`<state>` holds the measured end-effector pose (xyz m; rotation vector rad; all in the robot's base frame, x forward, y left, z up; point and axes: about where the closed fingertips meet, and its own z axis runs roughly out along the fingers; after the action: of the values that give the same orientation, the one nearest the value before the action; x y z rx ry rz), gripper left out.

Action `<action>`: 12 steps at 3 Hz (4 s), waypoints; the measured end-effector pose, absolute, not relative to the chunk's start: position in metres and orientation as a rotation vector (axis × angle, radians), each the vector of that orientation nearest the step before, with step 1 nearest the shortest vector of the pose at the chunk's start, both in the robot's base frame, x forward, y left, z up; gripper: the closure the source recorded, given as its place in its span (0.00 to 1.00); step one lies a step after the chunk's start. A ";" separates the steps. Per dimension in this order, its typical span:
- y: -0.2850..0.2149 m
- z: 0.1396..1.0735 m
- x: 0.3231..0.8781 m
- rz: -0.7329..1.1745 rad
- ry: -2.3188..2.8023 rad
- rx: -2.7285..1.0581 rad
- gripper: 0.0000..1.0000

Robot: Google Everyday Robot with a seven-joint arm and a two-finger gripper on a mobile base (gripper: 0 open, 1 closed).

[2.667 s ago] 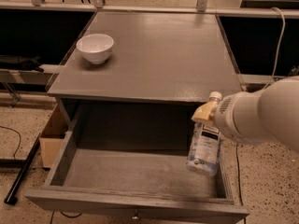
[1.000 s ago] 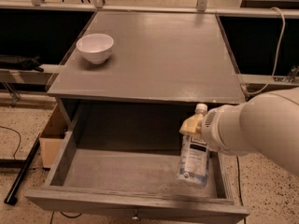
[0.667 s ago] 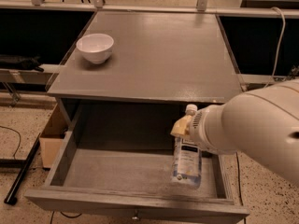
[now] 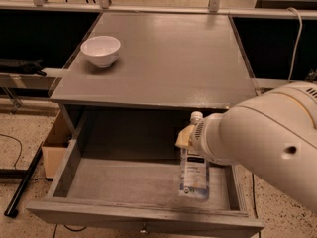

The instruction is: Place blue plastic bottle into top drawer

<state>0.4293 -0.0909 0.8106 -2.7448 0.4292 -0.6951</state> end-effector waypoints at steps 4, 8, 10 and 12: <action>-0.025 0.779 0.431 -0.587 0.199 -2.811 1.00; -0.018 0.716 0.482 -0.409 0.216 -2.787 1.00; -0.021 0.700 0.497 -0.387 0.242 -2.791 1.00; -0.012 0.660 0.488 -0.310 0.299 -2.769 1.00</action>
Offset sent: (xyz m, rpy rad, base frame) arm 0.0152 0.0892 -0.0278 -0.0511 0.0518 0.2012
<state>0.4883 -0.0122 0.6600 -2.7690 0.2986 -0.3097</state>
